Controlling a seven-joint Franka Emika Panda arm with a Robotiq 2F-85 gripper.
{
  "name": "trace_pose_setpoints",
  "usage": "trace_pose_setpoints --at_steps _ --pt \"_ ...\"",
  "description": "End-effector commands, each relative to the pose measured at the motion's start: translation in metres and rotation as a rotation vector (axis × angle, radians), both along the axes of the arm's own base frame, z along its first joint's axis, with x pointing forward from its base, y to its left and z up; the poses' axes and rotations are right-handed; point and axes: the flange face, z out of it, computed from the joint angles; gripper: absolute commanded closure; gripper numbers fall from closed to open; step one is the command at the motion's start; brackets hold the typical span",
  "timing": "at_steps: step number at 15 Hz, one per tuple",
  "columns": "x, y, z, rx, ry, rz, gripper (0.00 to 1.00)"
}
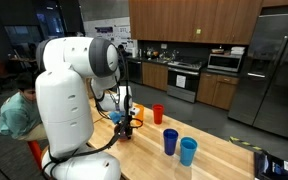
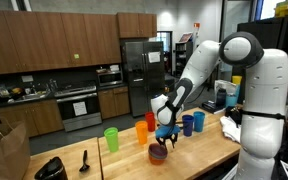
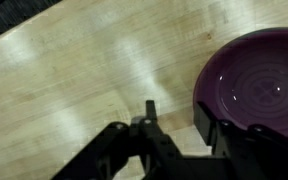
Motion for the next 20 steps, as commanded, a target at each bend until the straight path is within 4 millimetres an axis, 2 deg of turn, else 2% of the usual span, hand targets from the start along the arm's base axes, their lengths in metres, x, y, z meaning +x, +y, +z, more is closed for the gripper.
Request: trace_pose_setpoints --at_steps 1,2,6,9,10,12,13,14,15,16,17,18,19,20 --pt "0.001 0.008 0.010 0.008 -0.030 0.018 0.23" --pt "0.002 0.010 0.013 0.010 -0.034 0.024 0.16" --pt "0.004 0.022 0.020 0.014 -0.050 0.047 0.13" --pt "0.005 0.027 0.021 0.021 -0.051 0.059 0.25" --pt "0.005 0.028 0.019 0.021 -0.049 0.061 0.43" --pt "0.005 0.027 0.015 0.019 -0.040 0.061 0.55" --pt "0.005 0.027 0.013 0.019 -0.033 0.060 0.65" --pt "0.006 0.026 0.011 0.018 -0.029 0.060 0.69" --pt "0.006 0.027 0.010 0.016 -0.024 0.061 0.67" --pt "0.006 0.027 0.008 0.016 -0.021 0.061 0.51" --pt "0.005 0.027 0.007 0.015 -0.017 0.061 0.45" --pt "0.005 0.028 0.005 0.014 -0.013 0.062 0.41" --pt "0.005 0.028 0.003 0.012 -0.008 0.063 0.43" --pt "0.006 0.029 0.001 0.009 -0.002 0.065 0.38"
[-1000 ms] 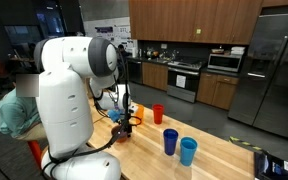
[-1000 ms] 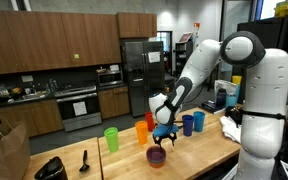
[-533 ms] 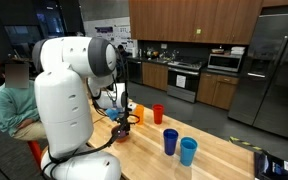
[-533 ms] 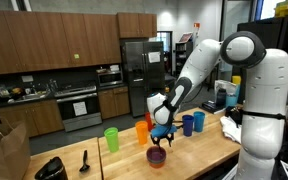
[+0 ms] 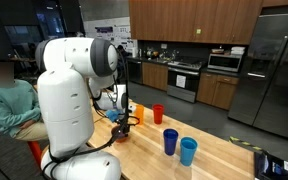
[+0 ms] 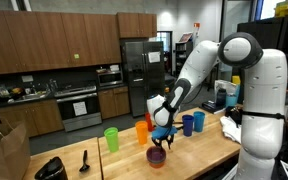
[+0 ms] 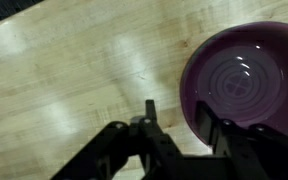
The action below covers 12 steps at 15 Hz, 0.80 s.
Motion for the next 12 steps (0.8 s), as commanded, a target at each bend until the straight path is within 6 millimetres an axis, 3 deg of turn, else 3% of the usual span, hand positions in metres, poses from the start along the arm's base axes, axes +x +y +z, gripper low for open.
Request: trace_pose_setpoints --at_steps 1,2,3,5,8,9,12 --pt "0.003 0.002 -0.004 -0.003 0.015 0.009 0.38" --pt "0.002 0.003 -0.006 -0.002 0.018 0.011 0.36" --pt "0.002 0.004 -0.007 -0.003 0.020 0.012 0.58" --pt "0.002 0.006 -0.009 -0.002 0.025 0.016 0.69" --pt "0.003 0.010 -0.010 -0.003 0.028 0.024 0.95" --pt "0.003 0.011 -0.011 -0.002 0.028 0.025 0.99" --pt "0.005 0.014 -0.008 0.002 0.024 0.034 0.98"
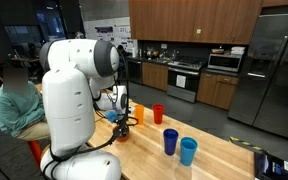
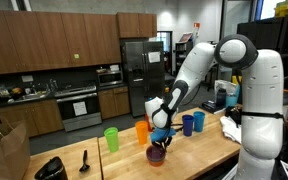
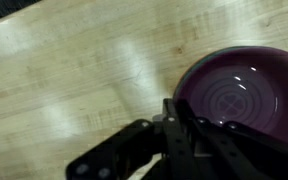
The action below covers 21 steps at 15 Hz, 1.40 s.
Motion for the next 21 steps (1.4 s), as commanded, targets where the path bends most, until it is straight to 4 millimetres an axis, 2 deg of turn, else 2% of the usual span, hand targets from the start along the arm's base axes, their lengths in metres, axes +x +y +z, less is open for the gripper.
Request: trace_pose_setpoints --at_steps 1,3,4,5,6,8,10,17,21 --pt "0.003 0.003 0.003 0.001 0.003 0.013 0.67" --pt "0.003 0.004 0.004 0.002 0.002 0.018 0.63" --pt "0.003 0.005 0.004 0.001 0.003 0.020 0.56" --pt "0.002 0.005 0.004 0.002 0.003 0.021 0.58" --pt "0.002 0.006 0.003 0.001 0.003 0.024 0.86" --pt "0.002 0.005 0.003 0.003 0.006 0.029 0.89" --pt "0.001 0.005 0.002 0.003 0.007 0.032 0.99" --pt "0.000 0.012 0.017 0.017 -0.017 0.054 0.98" --pt "-0.009 0.020 0.042 0.043 -0.102 0.081 0.98"
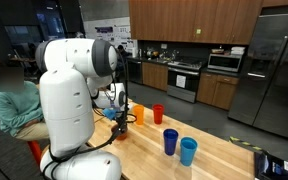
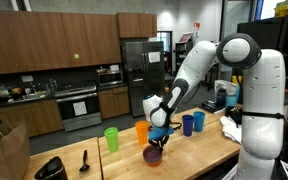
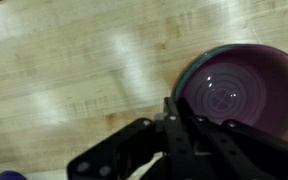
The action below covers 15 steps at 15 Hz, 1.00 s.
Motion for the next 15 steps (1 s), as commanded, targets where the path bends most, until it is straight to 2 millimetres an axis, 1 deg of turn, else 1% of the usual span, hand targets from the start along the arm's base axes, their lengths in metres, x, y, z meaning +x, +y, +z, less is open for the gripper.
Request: trace_pose_setpoints --at_steps 1,4,7,8,9,14,15 --pt "-0.012 0.006 0.030 0.032 -0.090 0.022 0.98" --pt "-0.016 0.010 0.038 0.063 -0.139 0.026 0.98" --pt "-0.020 0.008 0.043 0.095 -0.162 0.016 0.98" --pt "-0.015 0.011 0.036 0.083 -0.137 0.021 0.98" --pt "-0.015 0.010 0.036 0.082 -0.135 0.021 0.93" --pt "-0.015 0.011 0.034 0.081 -0.132 0.021 0.93" --pt "-0.015 0.011 0.034 0.081 -0.132 0.021 0.98"
